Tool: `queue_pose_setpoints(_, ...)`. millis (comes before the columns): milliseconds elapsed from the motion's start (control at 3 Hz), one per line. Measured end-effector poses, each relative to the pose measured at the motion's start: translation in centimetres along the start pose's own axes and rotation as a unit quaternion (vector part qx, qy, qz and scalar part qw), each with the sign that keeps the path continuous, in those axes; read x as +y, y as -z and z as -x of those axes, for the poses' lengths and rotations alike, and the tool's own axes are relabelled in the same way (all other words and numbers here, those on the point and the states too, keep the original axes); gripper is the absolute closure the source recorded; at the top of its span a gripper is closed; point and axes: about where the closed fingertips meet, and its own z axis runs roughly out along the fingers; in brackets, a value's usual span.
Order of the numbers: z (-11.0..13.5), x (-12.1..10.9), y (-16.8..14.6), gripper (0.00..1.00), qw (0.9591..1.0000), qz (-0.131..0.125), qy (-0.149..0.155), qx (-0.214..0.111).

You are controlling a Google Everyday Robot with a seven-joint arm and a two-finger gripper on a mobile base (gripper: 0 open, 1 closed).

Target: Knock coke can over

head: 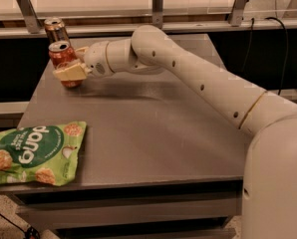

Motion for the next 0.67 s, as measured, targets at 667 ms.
queue_pose_setpoints(667, 1.8, -0.4, 6.2, 0.69, 0.9885, -0.031, 0.025, 0.146)
